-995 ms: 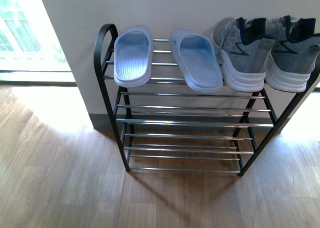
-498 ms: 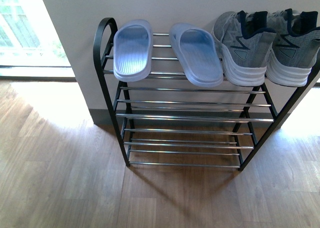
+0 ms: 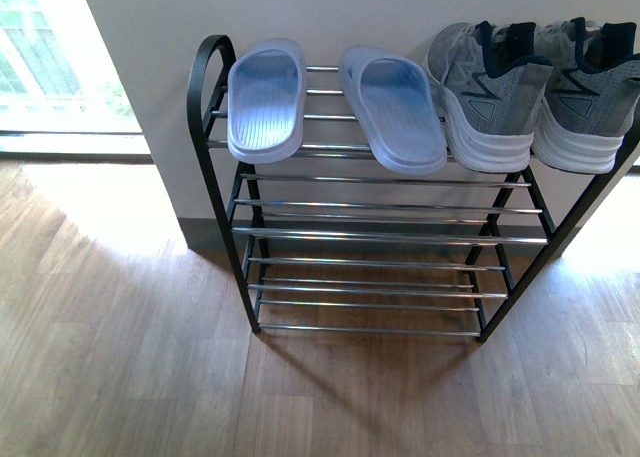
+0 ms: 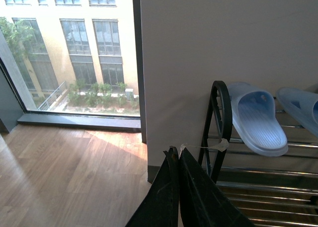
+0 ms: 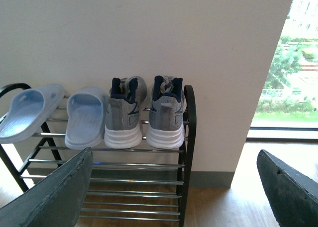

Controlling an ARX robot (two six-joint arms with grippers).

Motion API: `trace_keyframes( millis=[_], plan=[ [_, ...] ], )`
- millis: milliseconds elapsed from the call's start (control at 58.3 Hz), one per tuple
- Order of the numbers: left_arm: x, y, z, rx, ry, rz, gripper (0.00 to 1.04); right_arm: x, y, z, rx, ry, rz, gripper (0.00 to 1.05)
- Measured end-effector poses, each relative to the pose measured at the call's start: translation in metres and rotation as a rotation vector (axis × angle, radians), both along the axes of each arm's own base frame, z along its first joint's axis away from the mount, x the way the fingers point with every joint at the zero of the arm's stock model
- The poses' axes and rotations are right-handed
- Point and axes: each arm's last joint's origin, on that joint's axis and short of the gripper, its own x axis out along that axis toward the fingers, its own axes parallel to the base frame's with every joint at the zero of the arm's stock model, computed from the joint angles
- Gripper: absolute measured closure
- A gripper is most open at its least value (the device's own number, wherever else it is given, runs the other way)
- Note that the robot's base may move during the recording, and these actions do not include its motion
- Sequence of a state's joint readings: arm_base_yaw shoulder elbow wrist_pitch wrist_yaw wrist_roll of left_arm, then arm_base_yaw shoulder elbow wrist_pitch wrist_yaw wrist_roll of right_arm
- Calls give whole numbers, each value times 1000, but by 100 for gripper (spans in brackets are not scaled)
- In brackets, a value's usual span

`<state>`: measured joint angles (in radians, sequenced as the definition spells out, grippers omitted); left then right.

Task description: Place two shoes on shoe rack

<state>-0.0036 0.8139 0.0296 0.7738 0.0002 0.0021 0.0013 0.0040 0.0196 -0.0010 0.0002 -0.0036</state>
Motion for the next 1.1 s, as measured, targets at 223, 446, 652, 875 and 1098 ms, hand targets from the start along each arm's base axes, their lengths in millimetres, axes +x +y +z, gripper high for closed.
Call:
trace_keyframes(
  millis=[223, 446, 652, 875, 1098],
  plan=[
    [-13, 0, 2, 0, -6, 0, 104, 0, 0, 0, 0, 0, 0, 9],
    [-22, 0, 6, 0, -18, 0, 104, 0, 0, 0, 0, 0, 0, 9],
    [-29, 0, 7, 0, -23, 0, 104, 0, 0, 0, 0, 0, 0, 9],
    [-34, 0, 8, 0, -25, 0, 104, 0, 0, 0, 0, 0, 0, 9],
    [-39, 0, 8, 0, -28, 0, 104, 0, 0, 0, 0, 0, 0, 9]
  ],
)
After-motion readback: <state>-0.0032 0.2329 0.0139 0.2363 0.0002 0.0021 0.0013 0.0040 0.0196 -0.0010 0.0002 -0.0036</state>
